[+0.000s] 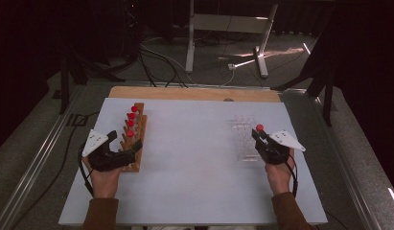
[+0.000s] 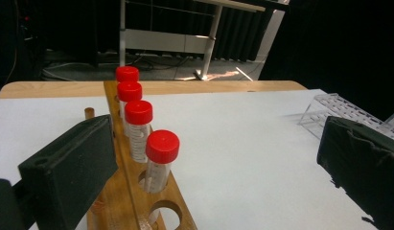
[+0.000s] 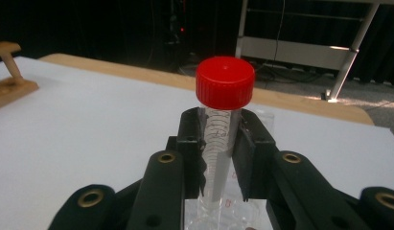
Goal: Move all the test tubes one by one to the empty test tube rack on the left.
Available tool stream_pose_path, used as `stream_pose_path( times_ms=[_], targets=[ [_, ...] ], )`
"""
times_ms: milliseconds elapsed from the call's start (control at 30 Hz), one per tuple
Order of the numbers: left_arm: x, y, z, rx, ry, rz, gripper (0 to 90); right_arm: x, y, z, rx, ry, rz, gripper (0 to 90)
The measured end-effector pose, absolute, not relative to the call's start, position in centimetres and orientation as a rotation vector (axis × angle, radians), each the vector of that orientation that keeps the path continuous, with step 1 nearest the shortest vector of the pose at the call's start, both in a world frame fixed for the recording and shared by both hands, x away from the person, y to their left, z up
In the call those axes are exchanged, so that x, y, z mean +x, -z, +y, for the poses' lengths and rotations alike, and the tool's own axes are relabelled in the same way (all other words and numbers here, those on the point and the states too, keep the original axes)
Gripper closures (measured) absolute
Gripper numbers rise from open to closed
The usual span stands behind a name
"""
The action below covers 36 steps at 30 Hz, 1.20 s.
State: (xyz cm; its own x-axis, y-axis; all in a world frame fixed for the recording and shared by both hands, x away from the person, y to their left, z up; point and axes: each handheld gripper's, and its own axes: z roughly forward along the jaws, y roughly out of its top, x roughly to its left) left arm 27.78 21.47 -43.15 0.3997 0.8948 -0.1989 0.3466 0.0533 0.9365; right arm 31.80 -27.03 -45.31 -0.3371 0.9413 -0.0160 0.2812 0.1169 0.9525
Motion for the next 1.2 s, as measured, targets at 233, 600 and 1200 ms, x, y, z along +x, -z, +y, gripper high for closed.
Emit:
stream_pose_path(
  times_ms=[233,600,1200],
  targets=[
    [27.7,42.9,21.2,1.520,-0.595,1.146,0.6,31.2,44.0,-27.0,1.160,-1.272,1.703,74.3],
    [27.7,42.0,19.1,1.575,-0.563,1.100,0.6,30.3,42.6,-25.9,1.129,-1.358,1.730,74.3],
    [28.9,40.6,13.9,1.649,-0.478,0.983,0.7,29.4,42.4,-23.3,1.063,-1.433,1.850,74.3]
  ],
)
